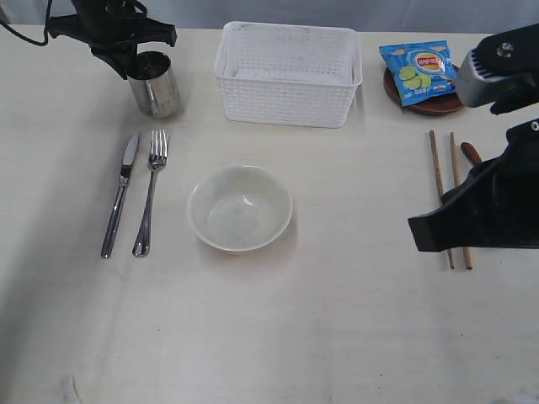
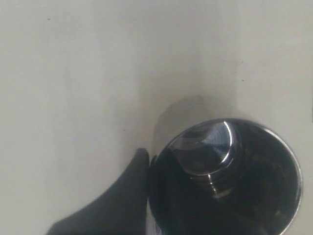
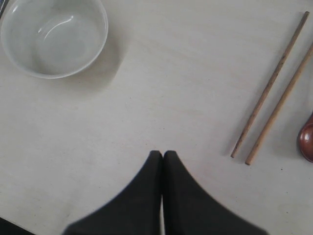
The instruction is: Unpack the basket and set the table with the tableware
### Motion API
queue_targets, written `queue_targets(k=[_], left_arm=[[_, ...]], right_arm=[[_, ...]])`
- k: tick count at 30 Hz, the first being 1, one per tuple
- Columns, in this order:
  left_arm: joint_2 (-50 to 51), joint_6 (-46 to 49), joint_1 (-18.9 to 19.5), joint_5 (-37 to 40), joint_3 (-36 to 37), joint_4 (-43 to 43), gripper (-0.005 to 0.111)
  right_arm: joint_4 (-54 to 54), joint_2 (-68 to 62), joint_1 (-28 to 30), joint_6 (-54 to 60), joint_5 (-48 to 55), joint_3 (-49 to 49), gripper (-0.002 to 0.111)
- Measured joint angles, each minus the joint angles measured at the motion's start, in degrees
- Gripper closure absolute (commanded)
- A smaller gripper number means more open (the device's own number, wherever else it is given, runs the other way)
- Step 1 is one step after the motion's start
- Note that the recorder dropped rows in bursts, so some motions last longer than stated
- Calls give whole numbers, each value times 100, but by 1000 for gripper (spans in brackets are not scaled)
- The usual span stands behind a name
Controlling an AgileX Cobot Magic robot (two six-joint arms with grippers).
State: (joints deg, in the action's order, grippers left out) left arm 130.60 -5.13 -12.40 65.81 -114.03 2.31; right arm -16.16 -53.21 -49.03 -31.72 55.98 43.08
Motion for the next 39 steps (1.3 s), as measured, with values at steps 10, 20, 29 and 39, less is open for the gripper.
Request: queue_targets(k=[10,20,29,39], left_arm=[[0,-10,0,3,0,-76,107],[0,-10,0,-7,0,-76,107],[0,-10,0,-133,0,-76,107],[83,-10,0,-142,32,-148,107]], right_arm=[[0,0,0,0,-1,0,109],[0,0,0,0,-1,0,109],[0,0,0,-21,-1,0,109],[0,0,0,-21,-1,0,109]])
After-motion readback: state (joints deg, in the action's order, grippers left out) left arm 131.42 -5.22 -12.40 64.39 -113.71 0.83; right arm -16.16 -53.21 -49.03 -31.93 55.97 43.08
